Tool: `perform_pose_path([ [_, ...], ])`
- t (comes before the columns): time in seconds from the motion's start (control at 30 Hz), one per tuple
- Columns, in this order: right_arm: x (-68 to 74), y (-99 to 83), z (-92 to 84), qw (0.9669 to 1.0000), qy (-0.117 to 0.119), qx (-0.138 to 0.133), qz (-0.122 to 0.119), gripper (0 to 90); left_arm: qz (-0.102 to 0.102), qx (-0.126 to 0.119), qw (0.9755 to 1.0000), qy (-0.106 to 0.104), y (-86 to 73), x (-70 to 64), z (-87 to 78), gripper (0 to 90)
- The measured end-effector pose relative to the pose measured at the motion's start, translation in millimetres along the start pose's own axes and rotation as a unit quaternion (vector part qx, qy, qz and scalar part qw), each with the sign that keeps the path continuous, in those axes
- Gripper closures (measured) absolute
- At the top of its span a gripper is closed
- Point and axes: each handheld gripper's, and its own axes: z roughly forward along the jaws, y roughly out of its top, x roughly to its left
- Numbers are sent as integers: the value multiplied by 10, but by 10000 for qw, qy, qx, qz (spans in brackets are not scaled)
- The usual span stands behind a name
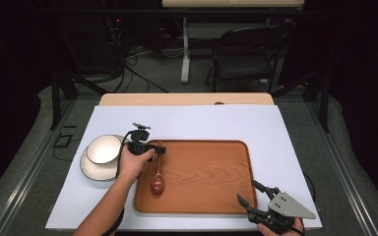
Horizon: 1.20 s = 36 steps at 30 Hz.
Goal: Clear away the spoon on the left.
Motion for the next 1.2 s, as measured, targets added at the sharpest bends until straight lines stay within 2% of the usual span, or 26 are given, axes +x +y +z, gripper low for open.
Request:
perform_pose_path([
  [0.3, 1, 1, 4, 10000, 16, 9, 21, 350, 84, -36, 9997, 221, 1, -29, -11, 615],
  [0.57, 3, 1, 8, 10000, 15, 5, 15, 350, 337, -99, 9980, 527, 10, -133, -74, 513],
  [0.67, 5, 3, 6, 10000, 12, 1, 17, 350, 395, -218, 9966, 695, 13, -177, -120, 487],
  [0.83, 8, 2, 5, 10000, 9, 9, 29, 350, 641, -362, 9933, 895, 1, -251, -223, 482],
  [1.0, 11, 3, 8, 10000, 8, -1, 19, 350, 841, -469, 9904, 992, -16, -316, -372, 464],
  [1.2, 8, 2, 11, 10000, -4, 8, -21, 350, 962, -640, 9878, 1046, -68, -351, -586, 424],
])
